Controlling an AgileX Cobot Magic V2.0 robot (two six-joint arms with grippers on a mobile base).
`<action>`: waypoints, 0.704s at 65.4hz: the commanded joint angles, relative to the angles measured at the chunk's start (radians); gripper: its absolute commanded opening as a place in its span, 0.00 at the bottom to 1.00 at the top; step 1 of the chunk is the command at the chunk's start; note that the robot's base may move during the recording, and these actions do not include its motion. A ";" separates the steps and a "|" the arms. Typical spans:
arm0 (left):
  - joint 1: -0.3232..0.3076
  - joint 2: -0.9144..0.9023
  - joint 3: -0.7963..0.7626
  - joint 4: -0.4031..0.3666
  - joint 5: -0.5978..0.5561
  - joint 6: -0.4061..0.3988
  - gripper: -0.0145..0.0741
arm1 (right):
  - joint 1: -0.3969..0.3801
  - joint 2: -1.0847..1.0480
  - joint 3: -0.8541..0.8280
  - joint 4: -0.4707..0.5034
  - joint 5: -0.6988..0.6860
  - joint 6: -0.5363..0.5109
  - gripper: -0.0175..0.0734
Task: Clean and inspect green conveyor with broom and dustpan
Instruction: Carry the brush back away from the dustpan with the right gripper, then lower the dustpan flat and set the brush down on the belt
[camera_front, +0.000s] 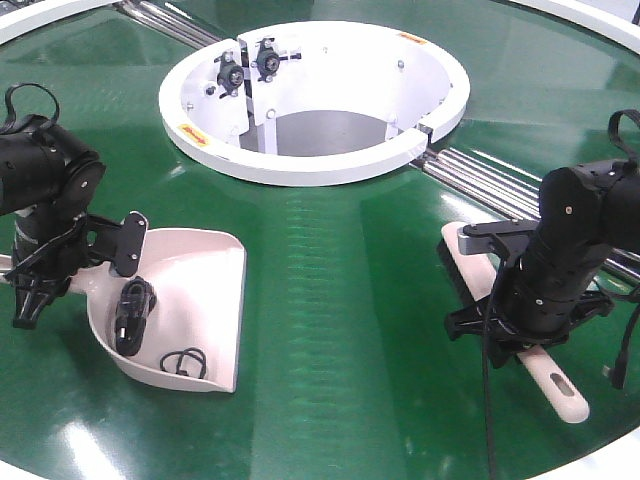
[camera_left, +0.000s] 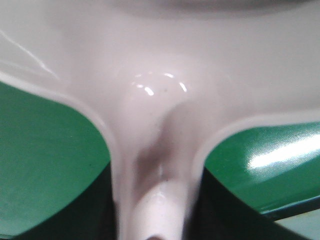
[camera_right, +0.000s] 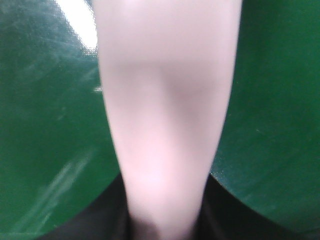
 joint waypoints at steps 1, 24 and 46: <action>-0.006 -0.048 -0.026 0.022 -0.009 -0.001 0.16 | -0.006 -0.042 -0.021 -0.009 0.007 -0.007 0.19; -0.006 -0.048 -0.026 0.021 -0.016 -0.001 0.16 | -0.006 -0.042 -0.021 -0.007 0.007 -0.010 0.19; -0.005 -0.047 -0.026 -0.103 -0.010 -0.004 0.16 | -0.006 -0.042 -0.021 -0.007 0.015 -0.016 0.19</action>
